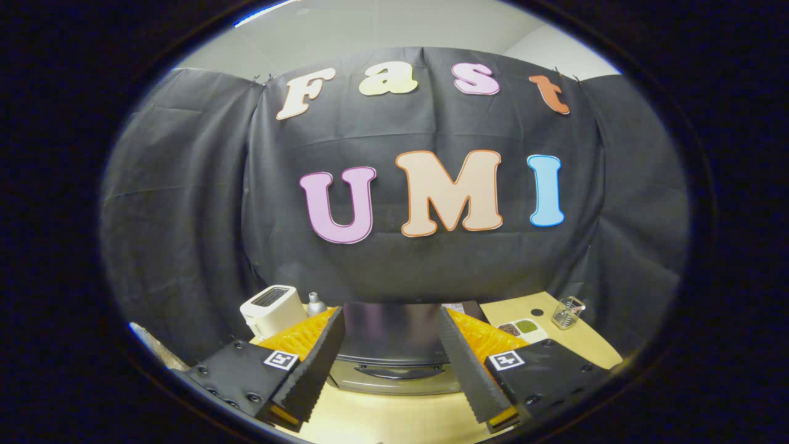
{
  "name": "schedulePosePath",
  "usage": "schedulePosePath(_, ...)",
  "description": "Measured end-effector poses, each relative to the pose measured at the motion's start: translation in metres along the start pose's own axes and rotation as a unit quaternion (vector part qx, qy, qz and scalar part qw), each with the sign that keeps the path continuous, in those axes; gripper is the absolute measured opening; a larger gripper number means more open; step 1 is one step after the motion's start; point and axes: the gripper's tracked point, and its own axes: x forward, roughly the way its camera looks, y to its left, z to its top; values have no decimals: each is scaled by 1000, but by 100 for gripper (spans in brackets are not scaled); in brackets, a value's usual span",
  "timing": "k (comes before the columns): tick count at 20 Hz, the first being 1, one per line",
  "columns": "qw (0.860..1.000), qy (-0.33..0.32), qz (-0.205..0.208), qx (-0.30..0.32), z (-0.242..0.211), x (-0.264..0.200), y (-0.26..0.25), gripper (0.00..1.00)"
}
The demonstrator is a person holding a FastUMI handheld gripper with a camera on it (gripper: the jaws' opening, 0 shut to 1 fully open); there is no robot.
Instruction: Open the toaster oven, put the food inside, and close the toaster oven door.
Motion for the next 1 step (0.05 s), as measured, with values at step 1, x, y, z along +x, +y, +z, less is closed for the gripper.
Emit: schedulePosePath(1,1000,1,1,0,-1,-3,-4,96)
